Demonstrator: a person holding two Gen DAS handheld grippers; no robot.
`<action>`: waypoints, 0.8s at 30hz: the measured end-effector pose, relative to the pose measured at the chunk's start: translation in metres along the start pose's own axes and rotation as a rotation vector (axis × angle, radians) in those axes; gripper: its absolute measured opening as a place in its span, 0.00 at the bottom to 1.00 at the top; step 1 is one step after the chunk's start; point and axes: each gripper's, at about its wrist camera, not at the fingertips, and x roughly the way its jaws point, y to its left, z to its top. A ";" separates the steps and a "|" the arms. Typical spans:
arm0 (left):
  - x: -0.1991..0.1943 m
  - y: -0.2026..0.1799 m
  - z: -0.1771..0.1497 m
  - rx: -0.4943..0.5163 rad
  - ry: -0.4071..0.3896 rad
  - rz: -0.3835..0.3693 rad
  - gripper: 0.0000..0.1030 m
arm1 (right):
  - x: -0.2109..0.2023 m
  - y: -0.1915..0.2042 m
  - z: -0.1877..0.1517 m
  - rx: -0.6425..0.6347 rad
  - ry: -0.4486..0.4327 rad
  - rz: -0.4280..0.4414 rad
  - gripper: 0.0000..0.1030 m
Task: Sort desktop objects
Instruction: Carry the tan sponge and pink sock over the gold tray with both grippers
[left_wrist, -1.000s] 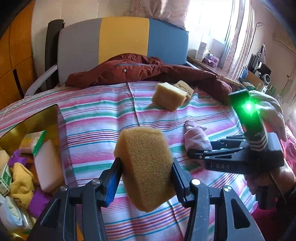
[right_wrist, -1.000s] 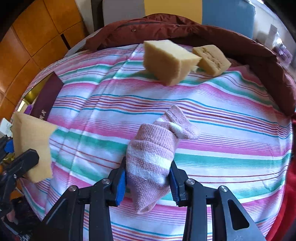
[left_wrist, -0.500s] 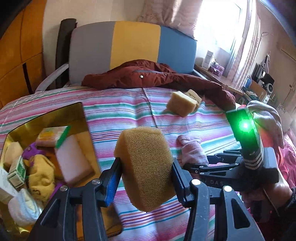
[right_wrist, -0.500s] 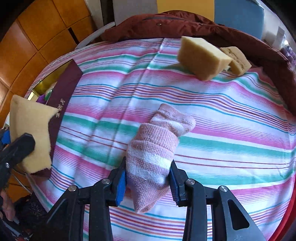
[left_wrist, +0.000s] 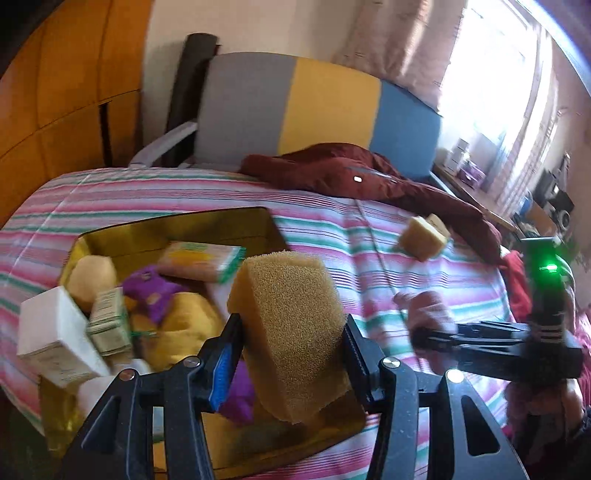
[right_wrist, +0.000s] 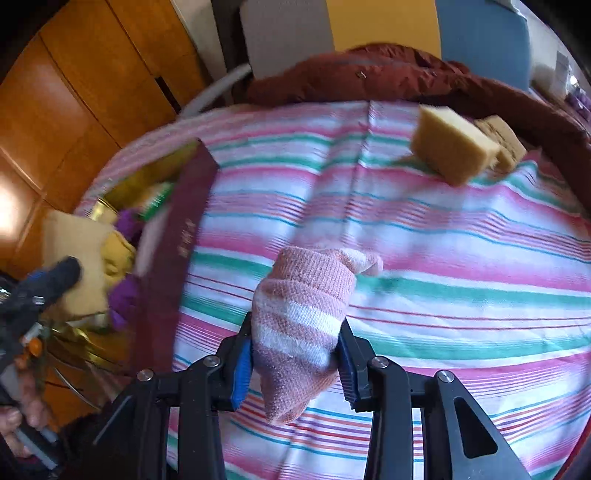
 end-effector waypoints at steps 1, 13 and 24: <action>-0.001 0.006 0.001 -0.011 -0.003 0.008 0.51 | -0.004 0.008 0.002 -0.008 -0.016 0.015 0.38; 0.000 0.082 0.028 -0.154 -0.024 0.091 0.51 | -0.001 0.109 0.028 -0.164 -0.080 0.148 0.38; 0.023 0.121 0.054 -0.207 0.031 0.158 0.52 | 0.052 0.160 0.051 -0.251 -0.002 0.152 0.38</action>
